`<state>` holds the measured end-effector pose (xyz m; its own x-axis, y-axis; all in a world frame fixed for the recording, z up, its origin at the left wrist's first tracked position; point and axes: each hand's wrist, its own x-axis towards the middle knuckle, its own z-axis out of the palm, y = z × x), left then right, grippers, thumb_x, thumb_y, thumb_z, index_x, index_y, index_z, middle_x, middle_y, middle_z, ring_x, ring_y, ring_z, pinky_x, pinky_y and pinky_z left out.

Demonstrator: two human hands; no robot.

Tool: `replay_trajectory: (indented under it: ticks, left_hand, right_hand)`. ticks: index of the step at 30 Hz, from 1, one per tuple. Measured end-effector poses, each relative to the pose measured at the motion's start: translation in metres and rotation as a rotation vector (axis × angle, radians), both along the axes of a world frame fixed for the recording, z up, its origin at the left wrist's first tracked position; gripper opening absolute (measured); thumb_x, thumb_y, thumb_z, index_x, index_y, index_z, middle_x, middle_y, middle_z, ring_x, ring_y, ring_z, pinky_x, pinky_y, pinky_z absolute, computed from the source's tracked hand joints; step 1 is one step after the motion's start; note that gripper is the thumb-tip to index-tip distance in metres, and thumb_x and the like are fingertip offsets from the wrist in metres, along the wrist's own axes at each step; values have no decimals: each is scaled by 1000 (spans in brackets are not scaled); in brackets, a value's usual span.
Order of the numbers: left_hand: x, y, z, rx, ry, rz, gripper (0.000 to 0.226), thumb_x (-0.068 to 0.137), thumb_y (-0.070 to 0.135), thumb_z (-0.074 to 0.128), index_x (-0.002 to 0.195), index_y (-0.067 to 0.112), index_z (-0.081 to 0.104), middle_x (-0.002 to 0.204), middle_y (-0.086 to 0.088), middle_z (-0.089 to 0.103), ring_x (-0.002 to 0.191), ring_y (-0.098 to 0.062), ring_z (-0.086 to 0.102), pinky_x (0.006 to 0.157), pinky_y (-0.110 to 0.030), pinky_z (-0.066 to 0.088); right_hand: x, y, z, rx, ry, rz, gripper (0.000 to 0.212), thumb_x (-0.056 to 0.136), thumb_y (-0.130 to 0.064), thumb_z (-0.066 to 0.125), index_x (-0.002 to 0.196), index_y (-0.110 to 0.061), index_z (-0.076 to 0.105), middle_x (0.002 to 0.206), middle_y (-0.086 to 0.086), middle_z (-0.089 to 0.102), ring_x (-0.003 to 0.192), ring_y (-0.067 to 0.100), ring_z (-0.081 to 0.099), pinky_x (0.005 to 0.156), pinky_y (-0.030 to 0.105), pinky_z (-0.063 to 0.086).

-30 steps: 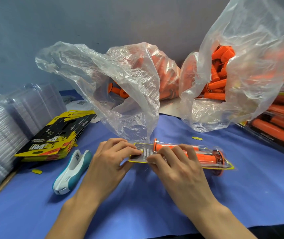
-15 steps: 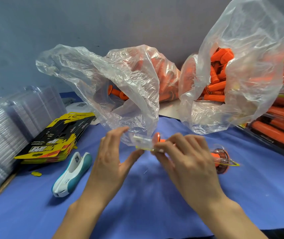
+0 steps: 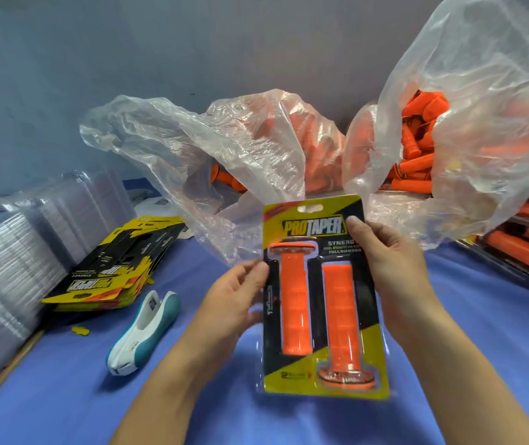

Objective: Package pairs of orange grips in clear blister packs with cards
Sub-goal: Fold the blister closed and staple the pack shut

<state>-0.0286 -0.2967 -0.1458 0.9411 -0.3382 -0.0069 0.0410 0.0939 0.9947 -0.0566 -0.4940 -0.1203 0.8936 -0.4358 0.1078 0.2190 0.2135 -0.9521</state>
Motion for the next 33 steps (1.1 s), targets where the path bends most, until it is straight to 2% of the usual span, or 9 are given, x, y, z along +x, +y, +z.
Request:
replay_trajectory:
  ticks: [3,6,11,12,15,20,23,29,33]
  left_hand:
    - [-4,4,-9,174,104,-103,20,99,22,54,110,11,66,108,-9,73,91,-12,68,72,-24,57]
    - [-8,13,-14,249,122,-208,24,100,24,55,114,8,65,113,-12,72,96,-15,68,84,-31,57]
    - [-12,13,-17,318,83,-164,21,98,36,56,95,20,69,89,-3,70,82,-13,62,82,-37,53]
    - [-13,13,-16,321,82,-155,21,98,38,55,90,25,69,85,-1,69,78,-12,62,76,-32,53]
    - [-16,13,-14,292,52,-159,24,100,34,54,81,29,69,79,3,67,70,-7,61,60,-21,50]
    - [-15,14,-11,249,70,-162,24,99,30,56,84,25,73,88,-2,71,83,-12,65,73,-33,56]
    - [-14,13,-10,230,111,-176,22,97,32,57,87,21,72,94,-6,73,85,-15,68,78,-33,56]
    - [-14,13,-12,204,159,-193,24,92,40,61,88,20,75,102,-12,74,89,-18,70,75,-29,58]
    - [-18,4,-14,49,208,-204,29,79,41,70,95,17,76,106,-15,73,91,-19,70,74,-34,59]
  right_hand:
    - [10,-8,-14,64,51,-67,23,92,-32,66,100,-12,73,91,3,77,85,19,74,73,28,60]
    - [15,-14,-26,102,89,-130,22,91,-33,67,97,-12,74,93,5,77,88,23,73,82,36,59]
    - [16,-18,-41,198,175,-90,23,89,-32,70,92,-10,74,92,9,77,89,27,73,87,42,57]
    - [16,-17,-43,201,185,-72,23,88,-31,70,93,-9,75,92,10,77,88,28,73,87,43,57]
    - [17,-17,-49,180,196,-58,24,88,-31,70,93,-8,76,91,11,77,87,28,73,86,43,57]
    - [18,-20,-52,163,183,-47,25,88,-32,71,95,-9,76,92,10,77,85,25,74,86,41,57]
    - [17,-20,-53,195,210,-42,25,87,-33,71,93,-9,75,90,12,76,81,27,74,83,42,58]
    - [12,-20,-50,234,243,-30,24,87,-33,71,87,-9,75,86,14,76,73,27,73,84,48,58]
    - [2,-24,-45,297,225,-66,29,88,-37,69,93,-9,74,89,15,76,79,30,73,84,49,57]
